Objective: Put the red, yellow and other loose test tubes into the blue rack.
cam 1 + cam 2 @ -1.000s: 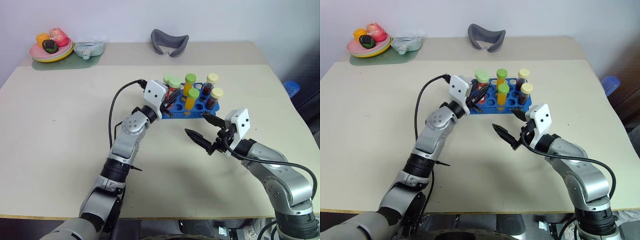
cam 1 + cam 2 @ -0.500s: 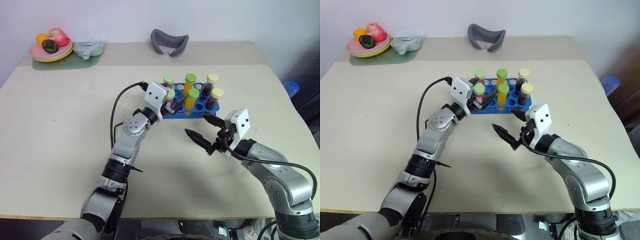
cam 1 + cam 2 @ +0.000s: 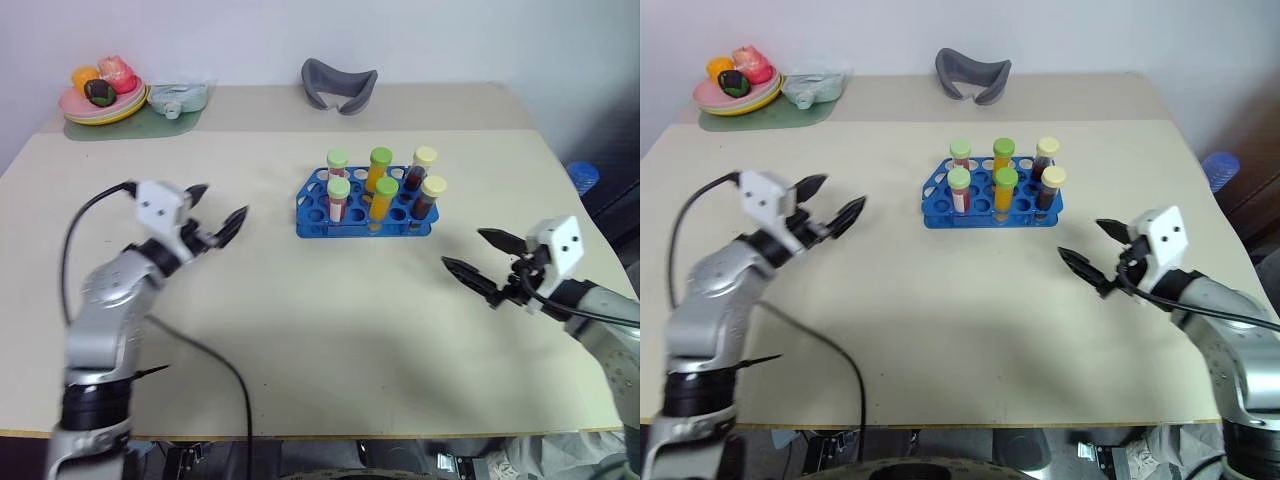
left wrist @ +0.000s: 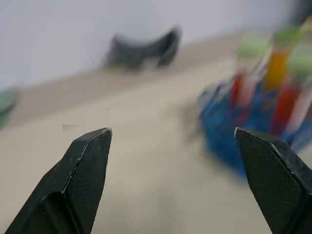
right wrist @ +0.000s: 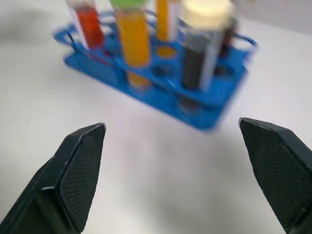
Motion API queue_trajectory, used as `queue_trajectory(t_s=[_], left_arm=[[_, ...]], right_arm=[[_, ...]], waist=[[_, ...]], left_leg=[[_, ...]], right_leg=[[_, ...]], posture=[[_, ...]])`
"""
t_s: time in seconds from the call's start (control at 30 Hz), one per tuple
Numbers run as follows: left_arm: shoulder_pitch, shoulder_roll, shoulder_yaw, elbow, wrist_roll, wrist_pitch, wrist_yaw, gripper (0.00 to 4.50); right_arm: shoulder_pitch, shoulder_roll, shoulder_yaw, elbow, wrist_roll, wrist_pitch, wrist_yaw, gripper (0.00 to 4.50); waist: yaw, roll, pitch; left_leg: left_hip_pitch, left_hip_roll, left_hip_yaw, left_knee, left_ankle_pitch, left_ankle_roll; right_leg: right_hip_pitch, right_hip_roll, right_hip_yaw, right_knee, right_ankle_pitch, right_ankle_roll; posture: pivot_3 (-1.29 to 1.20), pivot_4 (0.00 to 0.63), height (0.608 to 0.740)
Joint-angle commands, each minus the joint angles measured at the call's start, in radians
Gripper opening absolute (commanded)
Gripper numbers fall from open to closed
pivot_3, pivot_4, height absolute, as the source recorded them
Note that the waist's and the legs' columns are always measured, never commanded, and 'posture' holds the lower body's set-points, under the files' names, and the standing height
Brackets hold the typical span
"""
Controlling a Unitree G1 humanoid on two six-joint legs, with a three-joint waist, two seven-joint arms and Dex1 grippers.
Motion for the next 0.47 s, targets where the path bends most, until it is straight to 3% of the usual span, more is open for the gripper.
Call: queue_trajectory(t_s=[0.03,0.23,0.47], left_arm=[[0.092,0.069,0.091,-0.003,-0.011,-0.021,-0.064,4.13],[0.242,0.097,0.158,-0.035,-0.03,-0.014,-0.091,4.13],[0.333,0.055,0.159,-0.087,-0.023,-0.02,-0.053,4.13]], right_arm=[[-0.004,-0.026,-0.051,0.041,-0.006,-0.047,0.042,4.5],[-0.04,-0.033,-0.033,0.11,-0.034,-0.076,0.06,4.5],[-0.091,-0.007,0.031,0.145,-0.06,-0.08,0.055,4.5]], waist=[[0.001,0.0,0.0],[0.003,0.0,0.0],[0.0,0.0,0.0]], left_leg=[[0.001,0.0,0.0,0.0,0.0,0.0],[0.005,0.0,0.001,-0.001,-0.001,0.0],[0.006,0.0,0.001,-0.002,-0.001,0.0]], right_leg=[[0.001,0.0,0.0,0.0,0.0,0.0],[0.006,0.0,0.0,-0.003,0.0,0.0],[0.006,0.0,0.0,-0.003,0.0,0.0]], posture=[[0.0,0.15,0.74],[0.0,0.15,0.74],[0.0,0.15,0.74]])
